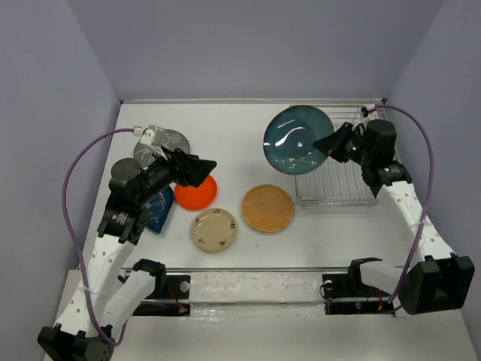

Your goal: Load the plates into the dish rack

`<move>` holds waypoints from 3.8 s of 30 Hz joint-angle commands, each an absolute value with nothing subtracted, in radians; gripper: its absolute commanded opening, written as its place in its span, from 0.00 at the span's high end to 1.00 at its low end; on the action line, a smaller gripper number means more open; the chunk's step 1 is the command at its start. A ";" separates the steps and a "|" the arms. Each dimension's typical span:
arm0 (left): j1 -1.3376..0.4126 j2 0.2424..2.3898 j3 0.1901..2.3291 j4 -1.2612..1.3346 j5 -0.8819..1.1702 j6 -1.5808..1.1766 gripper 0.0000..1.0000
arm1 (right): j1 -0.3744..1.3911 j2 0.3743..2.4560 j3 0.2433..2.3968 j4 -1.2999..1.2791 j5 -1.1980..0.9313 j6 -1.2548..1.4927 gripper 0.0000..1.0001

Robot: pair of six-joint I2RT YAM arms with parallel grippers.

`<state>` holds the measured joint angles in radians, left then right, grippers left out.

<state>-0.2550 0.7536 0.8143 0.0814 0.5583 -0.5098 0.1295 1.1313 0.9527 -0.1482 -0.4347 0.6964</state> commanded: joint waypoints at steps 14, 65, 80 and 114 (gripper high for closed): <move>-0.545 0.640 0.744 -0.124 0.284 -0.218 0.08 | -0.190 1.354 1.450 -0.192 0.175 0.241 0.93; -0.623 0.643 0.750 -0.143 0.212 -0.202 0.08 | -0.215 1.729 1.555 -0.247 0.046 -0.218 0.68; -0.607 0.644 0.752 -0.156 0.141 -0.212 0.09 | -0.161 1.661 1.684 -0.301 0.152 0.148 0.20; -0.345 0.574 0.739 -0.129 -0.009 -0.242 0.07 | 0.765 2.032 1.285 0.270 -0.313 0.871 0.37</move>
<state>-0.3511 0.5785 0.7368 -0.1955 -0.0521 -0.2447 0.7551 1.9709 1.2377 0.1158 -0.2775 0.7815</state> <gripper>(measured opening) 0.916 0.629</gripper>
